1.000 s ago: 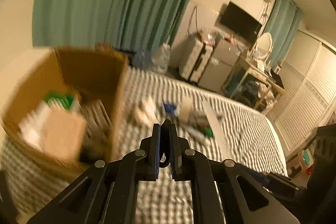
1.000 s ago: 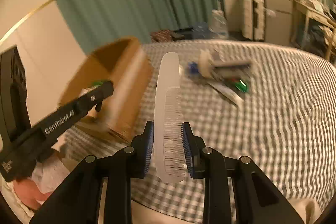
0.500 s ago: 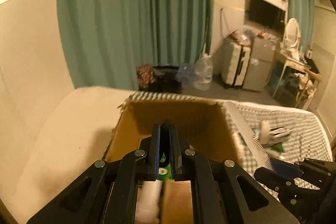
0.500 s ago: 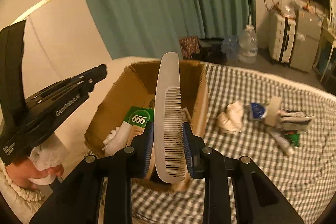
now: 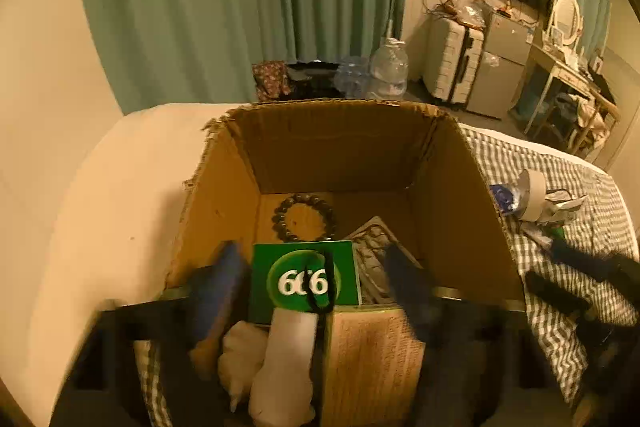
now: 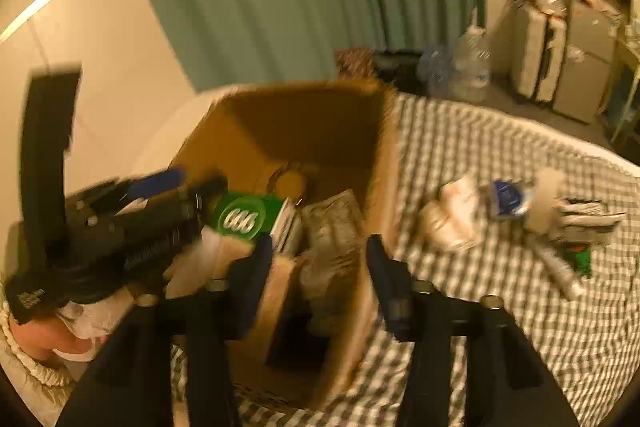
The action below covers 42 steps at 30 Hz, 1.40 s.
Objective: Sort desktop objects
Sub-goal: 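Carry the hair tie and comb to the box and release both, then grasp the lace-trimmed tissue with the left gripper while the right gripper grasps the toothpaste tube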
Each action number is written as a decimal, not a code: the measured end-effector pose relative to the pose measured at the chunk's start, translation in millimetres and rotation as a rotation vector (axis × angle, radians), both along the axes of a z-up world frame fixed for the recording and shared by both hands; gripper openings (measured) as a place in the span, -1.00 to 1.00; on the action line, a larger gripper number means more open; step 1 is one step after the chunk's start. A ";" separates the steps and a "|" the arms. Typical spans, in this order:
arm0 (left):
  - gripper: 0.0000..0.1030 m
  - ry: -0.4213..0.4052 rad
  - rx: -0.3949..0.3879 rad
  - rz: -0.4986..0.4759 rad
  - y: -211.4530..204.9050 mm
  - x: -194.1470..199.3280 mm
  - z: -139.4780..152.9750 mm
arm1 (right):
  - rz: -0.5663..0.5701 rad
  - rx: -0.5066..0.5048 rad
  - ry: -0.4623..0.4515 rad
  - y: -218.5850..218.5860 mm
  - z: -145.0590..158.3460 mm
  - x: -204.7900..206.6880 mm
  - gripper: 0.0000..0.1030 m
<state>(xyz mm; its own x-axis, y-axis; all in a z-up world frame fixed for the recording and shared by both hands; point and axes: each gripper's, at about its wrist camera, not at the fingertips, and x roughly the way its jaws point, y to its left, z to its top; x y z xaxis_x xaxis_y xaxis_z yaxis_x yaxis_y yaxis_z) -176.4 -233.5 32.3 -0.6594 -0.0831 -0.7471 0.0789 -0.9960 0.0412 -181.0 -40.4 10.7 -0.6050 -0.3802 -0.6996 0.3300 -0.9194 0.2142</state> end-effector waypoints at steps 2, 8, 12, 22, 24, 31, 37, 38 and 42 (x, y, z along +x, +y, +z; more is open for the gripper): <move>0.63 -0.006 -0.054 0.011 3.6 4.9 4.3 | -0.048 0.003 0.025 20.5 9.0 2.3 -0.01; 0.75 0.012 -0.136 0.021 23.5 24.6 34.0 | -0.193 0.020 0.103 100.9 34.9 26.1 -0.01; 0.91 0.079 -0.122 0.007 53.8 46.1 62.9 | -0.265 0.036 0.149 152.1 44.6 49.9 0.08; 1.00 0.083 0.047 -0.097 170.3 59.1 51.0 | -0.401 0.062 0.164 252.0 25.8 89.8 0.60; 1.00 0.062 0.008 -0.104 190.3 54.5 38.6 | -0.402 0.055 0.165 265.3 14.5 95.4 0.60; 1.00 -0.028 -0.052 -0.127 232.7 35.2 -22.4 | -0.326 -0.019 0.128 276.6 -25.6 84.9 0.60; 1.00 -0.072 -0.074 -0.129 237.1 23.2 -70.1 | -0.283 0.020 0.000 270.2 -65.7 61.8 0.68; 1.00 -0.081 -0.081 -0.129 236.9 18.4 -78.4 | -0.282 0.013 -0.022 270.6 -73.8 53.4 0.68; 1.00 -0.099 -0.113 -0.144 236.6 0.2 -98.6 | -0.226 -0.014 -0.039 265.4 -89.2 30.8 0.68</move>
<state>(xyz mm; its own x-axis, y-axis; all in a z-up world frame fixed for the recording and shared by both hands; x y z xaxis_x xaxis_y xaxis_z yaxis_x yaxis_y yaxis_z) -176.3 3.1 -66.3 -0.5947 -0.0805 -0.7999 -0.0739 -0.9853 0.1542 -150.2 224.9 -78.5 -0.6484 -0.2475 -0.7200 0.1067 -0.9659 0.2359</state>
